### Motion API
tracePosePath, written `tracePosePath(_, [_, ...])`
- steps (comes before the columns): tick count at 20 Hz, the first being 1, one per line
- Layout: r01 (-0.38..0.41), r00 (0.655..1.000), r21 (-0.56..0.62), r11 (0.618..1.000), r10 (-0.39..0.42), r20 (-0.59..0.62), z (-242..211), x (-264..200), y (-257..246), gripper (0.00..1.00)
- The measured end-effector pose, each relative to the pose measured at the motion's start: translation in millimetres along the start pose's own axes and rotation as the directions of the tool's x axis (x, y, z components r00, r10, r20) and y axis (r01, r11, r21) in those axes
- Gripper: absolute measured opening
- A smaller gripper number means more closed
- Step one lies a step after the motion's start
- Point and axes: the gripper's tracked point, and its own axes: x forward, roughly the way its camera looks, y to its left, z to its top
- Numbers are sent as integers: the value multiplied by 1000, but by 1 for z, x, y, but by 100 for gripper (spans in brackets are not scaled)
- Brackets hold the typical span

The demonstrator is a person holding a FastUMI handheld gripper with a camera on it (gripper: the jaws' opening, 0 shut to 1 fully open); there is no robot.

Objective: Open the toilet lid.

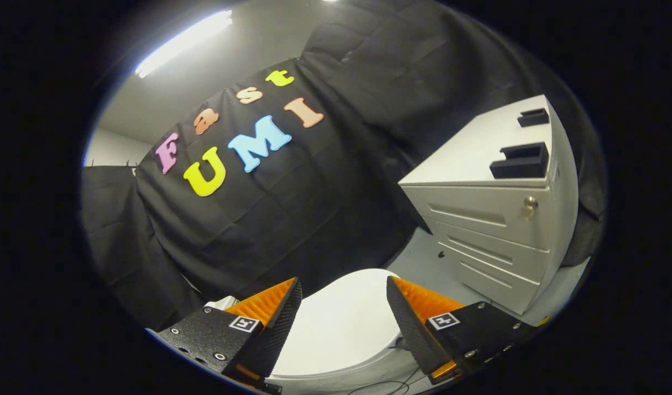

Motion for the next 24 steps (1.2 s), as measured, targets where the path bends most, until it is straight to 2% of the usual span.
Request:
tracePosePath(4, [54, 997, 79, 995, -50, -61, -33, 6, -34, 94])
tracePosePath(6, [116, 990, 116, 986, -105, -95, -52, 6, -57, 95])
tracePosePath(11, [218, 966, 249, 943, -173, -191, -87, -2, -93, 94])
tracePosePath(15, [261, 945, 292, 920, -182, -270, -120, 10, -103, 94])
tracePosePath(18, [276, 935, 305, 911, -182, -303, -129, 10, -112, 93])
tracePosePath(22, [259, 933, 352, 900, -139, -331, -133, 12, -104, 76])
tracePosePath(24, [217, 938, 383, 898, -84, -336, -136, 14, -94, 67])
